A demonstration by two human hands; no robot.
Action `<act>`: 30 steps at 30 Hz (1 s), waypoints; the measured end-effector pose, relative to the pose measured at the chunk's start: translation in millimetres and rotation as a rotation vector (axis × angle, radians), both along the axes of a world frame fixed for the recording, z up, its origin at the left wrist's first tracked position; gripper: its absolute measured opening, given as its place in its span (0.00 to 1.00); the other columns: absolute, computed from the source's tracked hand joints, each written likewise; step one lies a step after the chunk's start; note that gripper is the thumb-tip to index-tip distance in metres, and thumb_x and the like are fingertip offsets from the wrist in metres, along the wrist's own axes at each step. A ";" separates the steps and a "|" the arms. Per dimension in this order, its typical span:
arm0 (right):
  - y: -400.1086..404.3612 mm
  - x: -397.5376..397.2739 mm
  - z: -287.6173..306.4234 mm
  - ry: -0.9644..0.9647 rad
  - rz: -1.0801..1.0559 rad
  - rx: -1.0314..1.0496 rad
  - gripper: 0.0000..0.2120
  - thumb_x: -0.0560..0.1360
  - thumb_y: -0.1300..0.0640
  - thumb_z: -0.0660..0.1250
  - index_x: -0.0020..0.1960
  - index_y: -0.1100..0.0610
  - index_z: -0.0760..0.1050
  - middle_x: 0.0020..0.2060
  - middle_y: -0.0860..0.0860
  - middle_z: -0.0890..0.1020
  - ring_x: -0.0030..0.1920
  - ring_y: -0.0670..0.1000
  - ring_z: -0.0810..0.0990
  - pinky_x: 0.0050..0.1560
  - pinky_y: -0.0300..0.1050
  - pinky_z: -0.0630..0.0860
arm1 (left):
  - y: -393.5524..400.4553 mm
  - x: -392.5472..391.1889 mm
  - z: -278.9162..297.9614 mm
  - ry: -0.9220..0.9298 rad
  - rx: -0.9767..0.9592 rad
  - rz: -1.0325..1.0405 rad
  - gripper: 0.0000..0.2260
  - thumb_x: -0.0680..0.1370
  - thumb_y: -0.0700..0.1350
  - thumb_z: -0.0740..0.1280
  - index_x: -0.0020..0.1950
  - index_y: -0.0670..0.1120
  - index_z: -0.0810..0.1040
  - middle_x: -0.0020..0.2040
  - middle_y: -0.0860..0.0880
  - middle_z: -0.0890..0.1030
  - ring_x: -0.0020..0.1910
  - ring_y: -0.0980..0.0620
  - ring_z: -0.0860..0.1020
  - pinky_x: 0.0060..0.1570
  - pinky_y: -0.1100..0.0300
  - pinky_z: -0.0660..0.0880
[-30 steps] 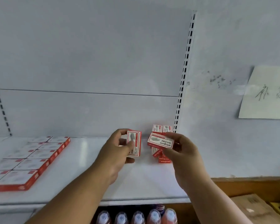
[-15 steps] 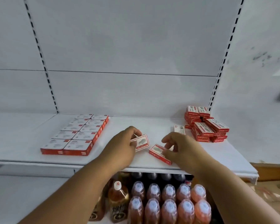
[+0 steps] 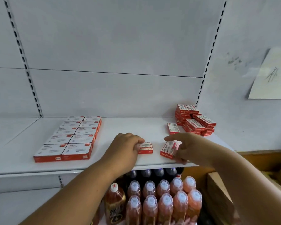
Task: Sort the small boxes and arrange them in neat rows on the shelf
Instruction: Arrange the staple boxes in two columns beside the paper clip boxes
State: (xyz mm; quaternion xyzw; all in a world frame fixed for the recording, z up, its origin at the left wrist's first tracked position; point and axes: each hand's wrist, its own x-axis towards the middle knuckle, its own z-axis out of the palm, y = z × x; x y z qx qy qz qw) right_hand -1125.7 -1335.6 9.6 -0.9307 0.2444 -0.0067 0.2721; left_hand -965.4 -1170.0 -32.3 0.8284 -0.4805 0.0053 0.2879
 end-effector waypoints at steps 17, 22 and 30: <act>-10.2 17.6 -12.9 -0.055 0.098 -0.257 0.20 0.72 0.44 0.72 0.64 0.44 0.77 0.54 0.43 0.78 0.48 0.45 0.78 0.52 0.41 0.77 | 4.5 -2.4 2.0 -0.048 0.009 -0.051 0.16 0.79 0.48 0.67 0.66 0.55 0.76 0.61 0.58 0.76 0.61 0.58 0.69 0.59 0.67 0.64; -9.8 17.4 -16.9 -0.077 0.079 -0.268 0.20 0.72 0.43 0.71 0.63 0.42 0.76 0.53 0.43 0.75 0.46 0.44 0.76 0.46 0.35 0.73 | 4.5 -2.4 2.4 -0.039 0.013 -0.054 0.15 0.78 0.48 0.67 0.66 0.55 0.76 0.60 0.59 0.76 0.61 0.58 0.69 0.58 0.68 0.63; -12.9 12.4 -17.3 -0.162 0.032 -0.223 0.22 0.72 0.41 0.70 0.65 0.44 0.74 0.56 0.41 0.76 0.47 0.42 0.77 0.48 0.35 0.74 | 2.7 0.7 3.9 0.031 0.049 -0.046 0.17 0.77 0.53 0.69 0.65 0.56 0.73 0.60 0.60 0.74 0.60 0.59 0.69 0.62 0.63 0.69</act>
